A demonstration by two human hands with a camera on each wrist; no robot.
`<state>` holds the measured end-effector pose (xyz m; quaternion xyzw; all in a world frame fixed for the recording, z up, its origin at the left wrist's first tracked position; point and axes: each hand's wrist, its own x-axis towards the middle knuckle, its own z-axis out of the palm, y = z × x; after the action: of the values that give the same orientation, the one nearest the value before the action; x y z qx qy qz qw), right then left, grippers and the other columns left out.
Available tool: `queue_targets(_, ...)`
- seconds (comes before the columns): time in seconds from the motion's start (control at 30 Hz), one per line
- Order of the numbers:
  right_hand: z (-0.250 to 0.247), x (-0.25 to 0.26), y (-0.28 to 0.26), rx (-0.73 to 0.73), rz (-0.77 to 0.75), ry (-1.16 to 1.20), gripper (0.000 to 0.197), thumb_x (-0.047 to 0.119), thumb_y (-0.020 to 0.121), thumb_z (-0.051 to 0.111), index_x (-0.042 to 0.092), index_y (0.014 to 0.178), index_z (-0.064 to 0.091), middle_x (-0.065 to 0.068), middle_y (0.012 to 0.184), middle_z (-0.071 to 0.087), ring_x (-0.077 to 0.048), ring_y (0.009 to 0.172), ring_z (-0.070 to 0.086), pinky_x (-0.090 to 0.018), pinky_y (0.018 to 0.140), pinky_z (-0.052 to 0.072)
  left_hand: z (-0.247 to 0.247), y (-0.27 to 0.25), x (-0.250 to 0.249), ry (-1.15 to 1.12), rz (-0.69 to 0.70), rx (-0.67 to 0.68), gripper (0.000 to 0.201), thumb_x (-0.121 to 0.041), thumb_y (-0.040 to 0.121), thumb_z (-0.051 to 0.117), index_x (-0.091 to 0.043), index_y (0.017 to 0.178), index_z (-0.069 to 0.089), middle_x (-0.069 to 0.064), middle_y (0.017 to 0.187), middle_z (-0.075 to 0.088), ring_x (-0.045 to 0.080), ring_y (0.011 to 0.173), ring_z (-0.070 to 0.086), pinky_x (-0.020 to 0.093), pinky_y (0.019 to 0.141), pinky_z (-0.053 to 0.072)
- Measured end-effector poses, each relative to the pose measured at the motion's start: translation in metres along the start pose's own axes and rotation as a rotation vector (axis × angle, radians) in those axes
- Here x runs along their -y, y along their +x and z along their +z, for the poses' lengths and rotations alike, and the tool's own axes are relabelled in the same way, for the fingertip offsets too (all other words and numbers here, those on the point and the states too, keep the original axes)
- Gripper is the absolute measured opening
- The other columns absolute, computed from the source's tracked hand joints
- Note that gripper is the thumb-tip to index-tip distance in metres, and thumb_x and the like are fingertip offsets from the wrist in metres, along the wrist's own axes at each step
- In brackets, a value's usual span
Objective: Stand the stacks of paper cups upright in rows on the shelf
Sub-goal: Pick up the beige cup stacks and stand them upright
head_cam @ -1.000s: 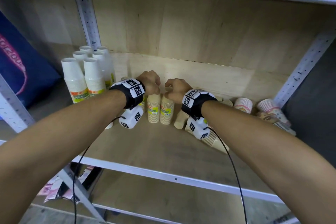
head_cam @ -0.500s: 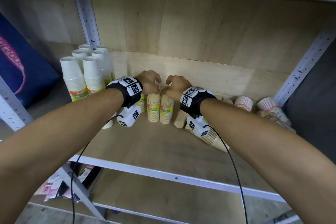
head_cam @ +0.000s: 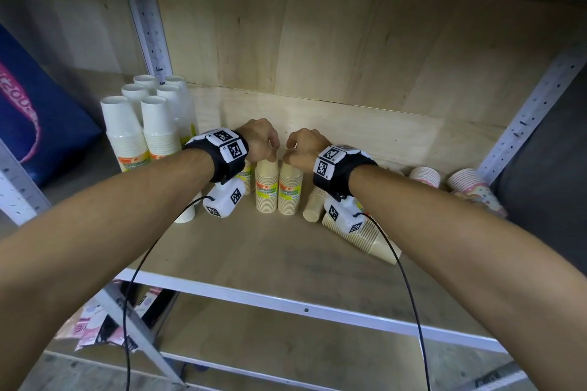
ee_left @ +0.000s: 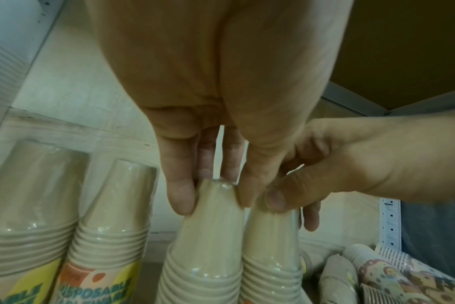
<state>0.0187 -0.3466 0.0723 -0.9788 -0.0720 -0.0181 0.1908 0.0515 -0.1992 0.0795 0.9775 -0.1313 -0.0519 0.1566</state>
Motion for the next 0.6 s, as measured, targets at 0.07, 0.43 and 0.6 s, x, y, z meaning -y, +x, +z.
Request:
queue_targets(0.07, -0.001, 0.003, 0.000, 0.007, 0.000, -0.013, 0.036, 0.021, 0.082, 0.065, 0.014, 0.117, 0.066, -0.010, 0.116, 0.063, -0.027, 0.102, 0.062, -0.025, 0.073, 0.047, -0.002, -0.001, -0.001, 0.013, -0.011, 0.010, 0.033, -0.024, 0.083, 0.074, -0.021, 0.116, 0.070, 0.002, 0.119, 0.063, 0.022, 0.106, 0.059, 0.029, 0.084, 0.049)
queue_targets(0.43, -0.005, 0.024, 0.010, 0.097, -0.061, -0.012, 0.034, 0.024, 0.079, 0.072, 0.009, 0.110, 0.069, -0.008, 0.104, 0.064, -0.022, 0.095, 0.062, -0.024, 0.071, 0.046, -0.027, -0.013, 0.002, 0.059, -0.051, 0.174, 0.030, -0.016, 0.080, 0.077, -0.014, 0.109, 0.071, 0.005, 0.104, 0.069, 0.021, 0.078, 0.070, 0.027, 0.061, 0.058)
queue_targets(0.6, 0.002, 0.045, 0.020, 0.112, -0.122, -0.001, 0.031, 0.022, 0.077, 0.073, 0.009, 0.105, 0.071, -0.007, 0.105, 0.069, -0.021, 0.094, 0.065, -0.023, 0.069, 0.046, -0.041, -0.023, 0.013, 0.134, -0.109, 0.130, 0.027, -0.008, 0.079, 0.075, -0.003, 0.106, 0.071, 0.009, 0.100, 0.070, 0.017, 0.071, 0.062, 0.021, 0.054, 0.046)
